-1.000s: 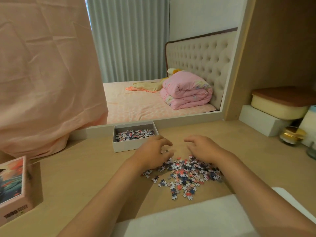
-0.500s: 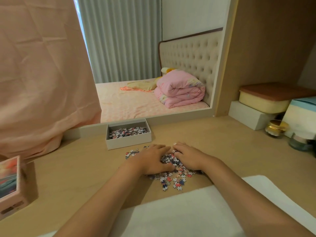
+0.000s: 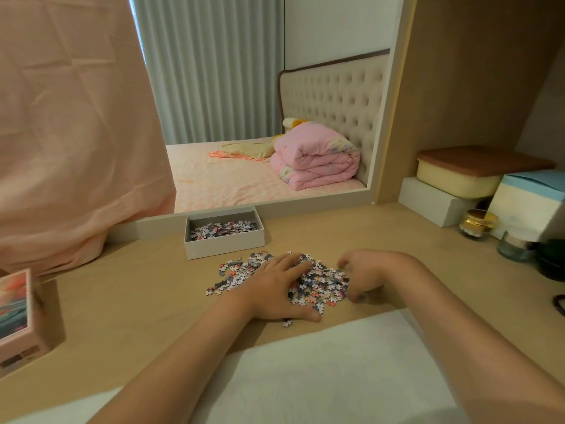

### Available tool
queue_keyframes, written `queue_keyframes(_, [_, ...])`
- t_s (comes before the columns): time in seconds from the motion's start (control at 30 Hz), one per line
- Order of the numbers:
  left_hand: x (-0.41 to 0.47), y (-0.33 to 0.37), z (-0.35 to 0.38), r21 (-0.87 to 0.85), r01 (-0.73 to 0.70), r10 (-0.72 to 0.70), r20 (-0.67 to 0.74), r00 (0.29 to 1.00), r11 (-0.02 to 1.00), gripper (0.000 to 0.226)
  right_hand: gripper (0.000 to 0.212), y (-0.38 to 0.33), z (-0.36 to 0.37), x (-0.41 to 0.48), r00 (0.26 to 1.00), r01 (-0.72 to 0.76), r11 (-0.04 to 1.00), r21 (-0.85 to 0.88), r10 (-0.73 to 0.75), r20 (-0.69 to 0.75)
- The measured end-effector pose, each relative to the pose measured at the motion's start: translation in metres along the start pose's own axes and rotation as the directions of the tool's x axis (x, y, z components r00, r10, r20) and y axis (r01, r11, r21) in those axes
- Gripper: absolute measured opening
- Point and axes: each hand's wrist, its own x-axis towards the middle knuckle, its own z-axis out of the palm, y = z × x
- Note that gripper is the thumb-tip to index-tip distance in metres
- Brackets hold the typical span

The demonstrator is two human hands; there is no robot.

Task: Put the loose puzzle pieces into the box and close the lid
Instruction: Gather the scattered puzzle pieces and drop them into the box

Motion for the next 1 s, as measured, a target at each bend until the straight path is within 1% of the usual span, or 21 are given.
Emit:
queue_keyframes(0.03, [0.0, 0.0, -0.001, 0.003, 0.013, -0.013, -0.008, 1.0, 1.0, 0.105, 0.077, -0.003, 0.004, 0.001, 1.0, 0.014, 0.998, 0.058, -0.013, -0.009])
queue_keyframes(0.1, [-0.001, 0.0, -0.004, 0.006, 0.042, -0.042, -0.015, 0.999, 0.999, 0.101, 0.071, -0.011, 0.009, 0.006, 0.996, 0.087, 0.994, 0.061, -0.085, -0.036])
queue_keyframes(0.13, [-0.001, -0.001, -0.006, 0.0, 0.057, -0.057, -0.017, 0.998, 0.998, 0.1, 0.068, -0.016, 0.011, 0.009, 0.993, 0.115, 0.99, 0.082, -0.112, -0.042])
queue_keyframes(0.17, [-0.002, -0.003, -0.007, -0.011, 0.072, -0.072, -0.019, 0.997, 0.997, 0.101, 0.065, -0.02, 0.014, 0.013, 0.991, 0.135, 0.981, 0.136, -0.13, -0.045])
queue_keyframes(0.23, [-0.003, -0.009, -0.009, -0.021, 0.094, -0.095, -0.027, 0.995, 0.995, 0.101, 0.065, -0.03, 0.019, 0.021, 0.985, 0.174, 0.964, 0.203, -0.17, -0.039])
queue_keyframes(0.33, [-0.009, -0.019, -0.012, -0.007, 0.128, -0.129, -0.043, 0.991, 0.992, 0.099, 0.064, -0.044, 0.018, 0.026, 0.96, 0.281, 0.946, 0.164, -0.278, -0.045])
queue_keyframes(0.37, [-0.012, -0.021, -0.014, -0.002, 0.14, -0.14, -0.05, 0.989, 0.99, 0.098, 0.064, -0.047, 0.016, 0.028, 0.952, 0.307, 0.934, 0.183, -0.301, -0.063])
queue_keyframes(0.43, [-0.018, -0.023, -0.016, -0.007, 0.146, -0.146, -0.044, 0.988, 0.989, 0.102, 0.056, -0.05, 0.009, 0.028, 0.935, 0.351, 0.925, 0.148, -0.336, -0.116])
queue_keyframes(0.5, [-0.02, -0.02, -0.018, -0.015, 0.103, -0.103, 0.002, 0.995, 0.995, 0.109, 0.044, -0.047, 0.001, 0.026, 0.937, 0.336, 0.94, 0.059, -0.327, -0.124])
queue_keyframes(0.53, [-0.021, -0.017, -0.018, -0.006, 0.078, -0.078, 0.039, 0.996, 0.997, 0.113, 0.039, -0.044, -0.003, 0.022, 0.955, 0.284, 0.958, 0.042, -0.278, -0.102])
queue_keyframes(0.6, [-0.022, -0.01, -0.015, 0.027, 0.042, -0.045, 0.102, 0.994, 0.999, 0.117, 0.037, -0.036, -0.008, 0.015, 0.989, 0.148, 0.989, 0.017, -0.148, -0.013])
queue_keyframes(0.67, [-0.023, -0.008, -0.011, 0.036, 0.025, -0.029, 0.101, 0.994, 0.999, 0.118, 0.041, -0.03, -0.007, 0.007, 0.992, 0.053, 0.997, -0.05, -0.047, 0.115])
queue_keyframes(0.7, [-0.023, -0.008, -0.009, 0.026, 0.022, -0.024, 0.076, 0.997, 0.999, 0.117, 0.042, -0.028, -0.006, 0.006, 0.989, 0.036, 0.996, -0.076, -0.024, 0.148])
queue_keyframes(0.73, [-0.023, -0.01, -0.008, 0.014, 0.022, -0.022, 0.042, 0.999, 1.0, 0.115, 0.042, -0.027, -0.003, 0.005, 0.989, 0.026, 0.997, -0.075, -0.015, 0.15])
queue_keyframes(0.83, [-0.021, -0.019, -0.007, 0.021, 0.031, -0.03, -0.065, 0.997, 0.999, 0.106, 0.034, -0.034, 0.007, 0.007, 0.994, 0.033, 0.998, 0.054, -0.039, 0.102])
queue_keyframes(1.0, [-0.029, -0.032, -0.01, 0.055, 0.081, -0.074, -0.128, 0.989, 0.995, 0.089, 0.018, -0.061, 0.024, 0.012, 0.982, 0.184, 0.959, 0.215, -0.191, 0.011])
